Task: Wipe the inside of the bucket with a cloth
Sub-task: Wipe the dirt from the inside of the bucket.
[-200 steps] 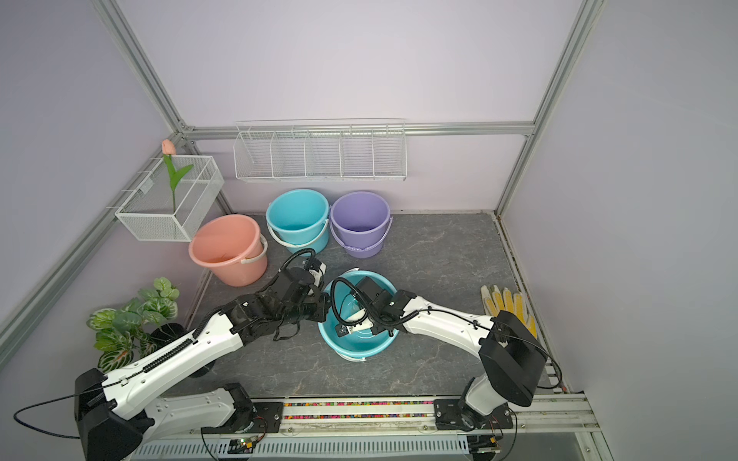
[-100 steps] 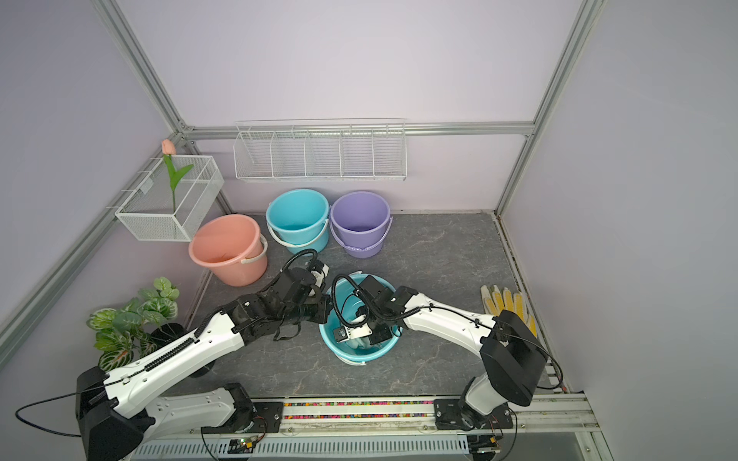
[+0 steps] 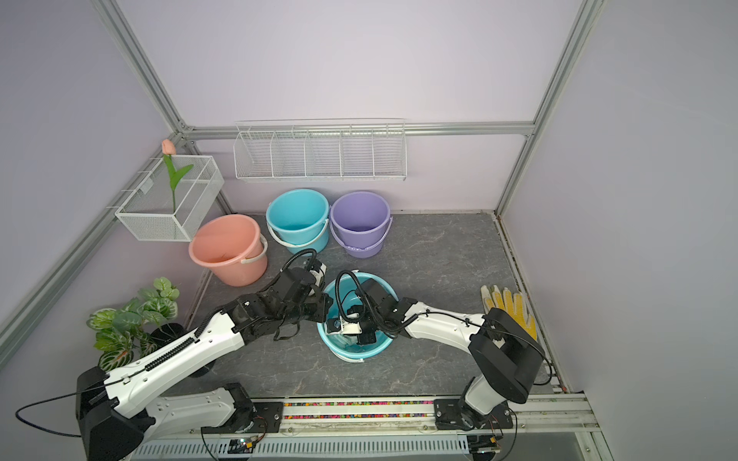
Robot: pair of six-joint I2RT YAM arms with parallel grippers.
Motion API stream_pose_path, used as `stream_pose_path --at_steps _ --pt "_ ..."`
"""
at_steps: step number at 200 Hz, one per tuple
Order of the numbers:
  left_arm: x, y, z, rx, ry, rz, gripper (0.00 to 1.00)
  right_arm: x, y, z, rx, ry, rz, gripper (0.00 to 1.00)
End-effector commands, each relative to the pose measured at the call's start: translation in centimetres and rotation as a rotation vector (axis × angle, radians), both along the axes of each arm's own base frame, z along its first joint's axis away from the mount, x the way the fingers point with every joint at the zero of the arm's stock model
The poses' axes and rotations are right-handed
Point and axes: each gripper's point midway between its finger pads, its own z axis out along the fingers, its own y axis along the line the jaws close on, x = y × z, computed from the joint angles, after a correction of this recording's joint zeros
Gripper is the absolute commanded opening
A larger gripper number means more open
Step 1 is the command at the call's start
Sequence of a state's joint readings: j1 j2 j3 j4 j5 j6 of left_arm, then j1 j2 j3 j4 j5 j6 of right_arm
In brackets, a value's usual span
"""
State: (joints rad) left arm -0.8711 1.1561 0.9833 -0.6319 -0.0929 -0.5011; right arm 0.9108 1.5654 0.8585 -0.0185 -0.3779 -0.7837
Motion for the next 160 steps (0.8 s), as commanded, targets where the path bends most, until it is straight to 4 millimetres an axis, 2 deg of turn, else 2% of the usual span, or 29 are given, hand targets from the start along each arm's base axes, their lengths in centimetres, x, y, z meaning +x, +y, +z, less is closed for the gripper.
stream_pose_path --at_steps 1,67,123,160 --pt "0.5 -0.9 1.7 -0.071 -0.038 0.010 0.00 2.1 2.1 1.9 0.148 -0.109 -0.065 0.07" --pt "0.3 -0.6 1.8 -0.072 -0.044 0.010 0.00 6.6 1.4 3.6 0.156 -0.424 -0.223 0.07" --pt "0.2 -0.4 1.8 -0.073 -0.046 0.012 0.00 8.7 -0.5 4.0 0.014 -0.644 -0.249 0.07" --pt "0.1 -0.2 1.8 -0.073 -0.047 0.018 0.00 8.7 -2.5 3.3 -0.143 -0.708 -0.212 0.07"
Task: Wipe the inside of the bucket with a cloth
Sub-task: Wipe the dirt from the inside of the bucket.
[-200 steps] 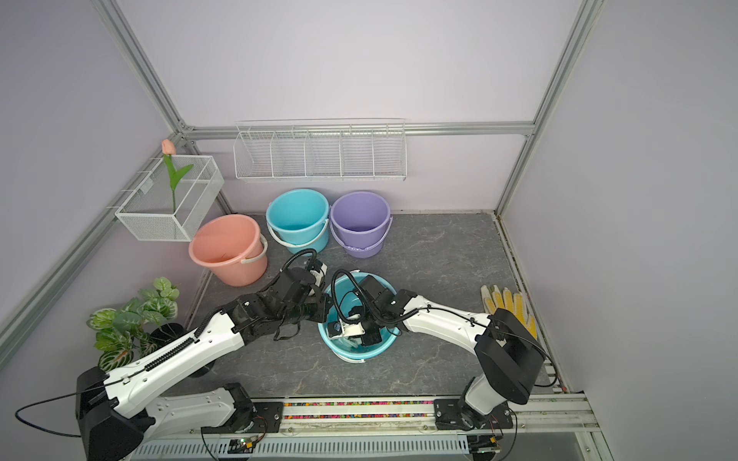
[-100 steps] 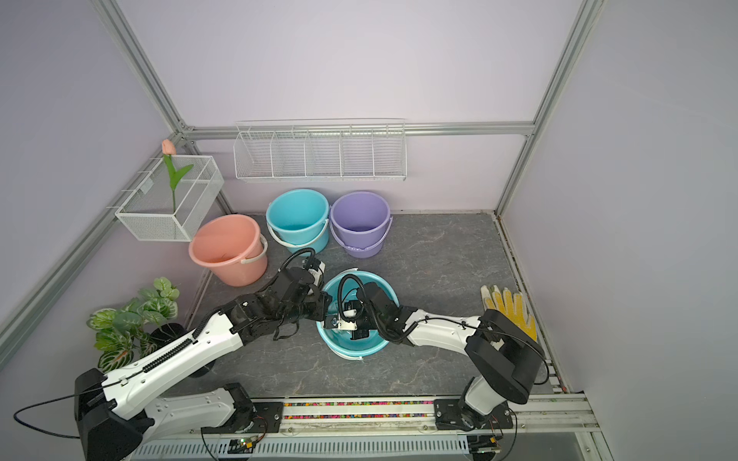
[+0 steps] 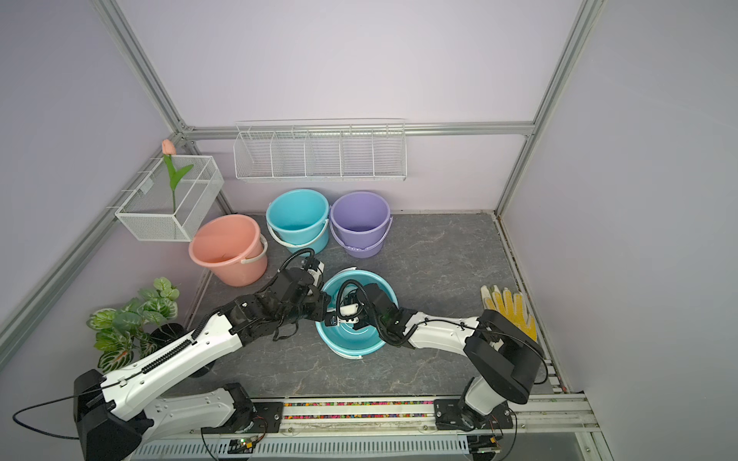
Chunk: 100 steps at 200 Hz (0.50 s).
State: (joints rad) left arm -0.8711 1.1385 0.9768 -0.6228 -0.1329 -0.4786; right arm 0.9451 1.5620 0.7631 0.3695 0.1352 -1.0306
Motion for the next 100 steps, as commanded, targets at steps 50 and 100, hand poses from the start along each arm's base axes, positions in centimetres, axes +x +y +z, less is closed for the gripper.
stream_pose_path --at_steps 50,100 --pt "-0.2 -0.8 1.4 -0.095 -0.001 0.013 0.00 -1.2 -4.8 0.9 -0.256 -0.061 -0.018 0.06" --pt "0.0 -1.3 1.0 -0.091 0.011 0.010 0.00 -3.5 -5.3 6.2 -0.109 -0.087 0.016 0.07"
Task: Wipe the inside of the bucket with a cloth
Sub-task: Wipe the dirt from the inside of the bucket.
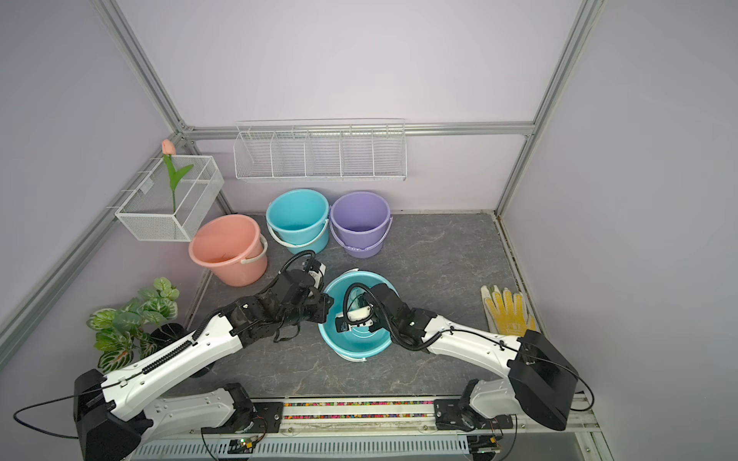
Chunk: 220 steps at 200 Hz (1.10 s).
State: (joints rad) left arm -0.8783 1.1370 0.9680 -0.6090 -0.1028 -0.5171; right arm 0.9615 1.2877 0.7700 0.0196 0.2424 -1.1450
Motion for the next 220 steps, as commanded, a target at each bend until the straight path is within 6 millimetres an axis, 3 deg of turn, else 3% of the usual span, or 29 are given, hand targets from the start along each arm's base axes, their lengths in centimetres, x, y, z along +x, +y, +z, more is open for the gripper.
stream_pose_path --at_steps 1,64,108,126,151,220 --pt "0.5 -0.7 1.1 -0.052 -0.018 0.012 0.00 -1.4 -0.3 2.2 0.048 -0.009 0.038 0.07" --pt "0.4 -1.0 1.2 -0.066 -0.014 0.002 0.00 -1.9 0.9 10.7 0.184 -0.244 0.108 0.07" --pt "0.3 -0.9 1.1 -0.067 -0.015 -0.001 0.00 -1.6 2.7 13.7 0.217 -0.375 0.167 0.07" --pt "0.2 -0.9 1.3 -0.072 -0.018 -0.002 0.00 -0.8 3.4 12.7 0.169 -0.386 0.166 0.07" --pt "0.1 -0.8 1.5 -0.078 -0.022 0.000 0.00 0.1 4.3 9.1 0.057 -0.357 0.179 0.07" --pt "-0.2 -0.7 2.0 -0.089 -0.029 -0.012 0.00 1.5 5.2 1.6 -0.034 -0.233 0.189 0.07"
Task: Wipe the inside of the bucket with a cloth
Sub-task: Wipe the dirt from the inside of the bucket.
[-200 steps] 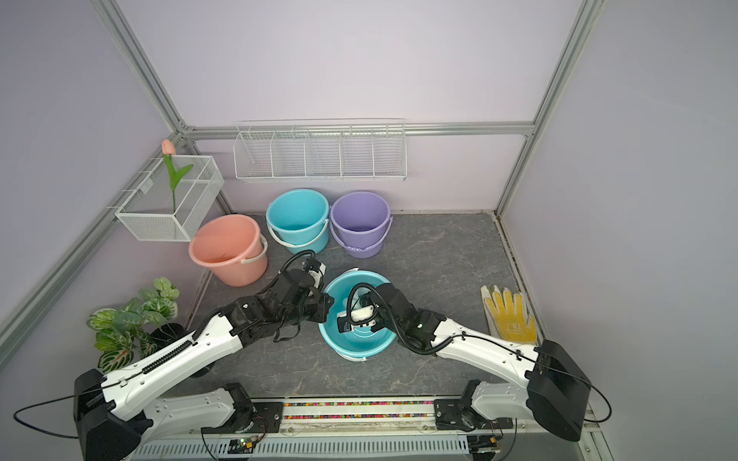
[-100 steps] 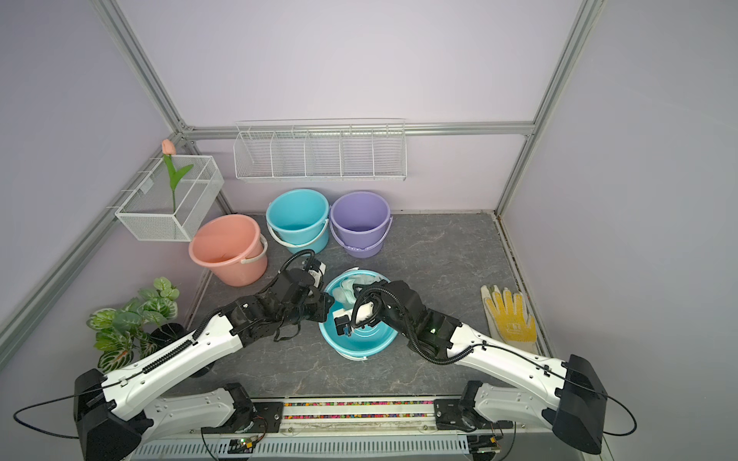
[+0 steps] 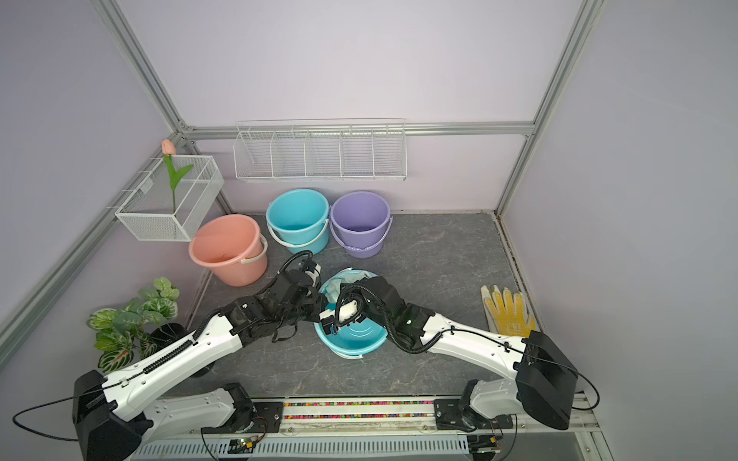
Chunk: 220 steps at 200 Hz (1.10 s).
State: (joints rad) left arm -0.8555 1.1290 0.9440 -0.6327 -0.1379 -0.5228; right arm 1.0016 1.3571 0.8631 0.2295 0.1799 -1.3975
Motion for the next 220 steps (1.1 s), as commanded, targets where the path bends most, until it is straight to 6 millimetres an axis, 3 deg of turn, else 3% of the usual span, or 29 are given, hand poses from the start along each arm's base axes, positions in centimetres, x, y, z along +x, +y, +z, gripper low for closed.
stream_pose_path --at_steps 1,24,42,75,122,155,179,220 --pt "-0.7 -2.3 3.1 -0.132 -0.040 -0.064 0.00 1.2 -0.3 -4.5 -0.088 0.031 -0.030 0.07" --pt "-0.8 -2.2 3.3 -0.133 -0.043 -0.065 0.00 1.3 -0.3 -5.4 -0.083 0.051 -0.027 0.07" --pt "-0.8 -2.0 3.2 -0.130 -0.044 -0.061 0.00 1.4 -0.5 -5.0 -0.069 0.041 -0.039 0.07" --pt "-0.8 -2.0 3.4 -0.133 -0.046 -0.061 0.00 2.0 -1.4 -3.1 -0.037 -0.011 -0.082 0.07" --pt "-1.0 -1.9 3.3 -0.133 -0.044 -0.065 0.00 2.4 -3.0 1.1 0.027 -0.133 -0.130 0.07" --pt "-1.1 -2.1 3.3 -0.135 -0.041 -0.079 0.00 2.5 -3.0 2.4 0.010 -0.197 -0.121 0.07" --pt "-1.3 -2.4 3.4 -0.135 -0.040 -0.097 0.00 3.2 -2.5 2.0 -0.048 -0.219 -0.114 0.07" --pt "-1.5 -2.7 3.5 -0.126 -0.038 -0.120 0.00 4.1 -1.5 -1.7 -0.194 -0.196 -0.070 0.07"
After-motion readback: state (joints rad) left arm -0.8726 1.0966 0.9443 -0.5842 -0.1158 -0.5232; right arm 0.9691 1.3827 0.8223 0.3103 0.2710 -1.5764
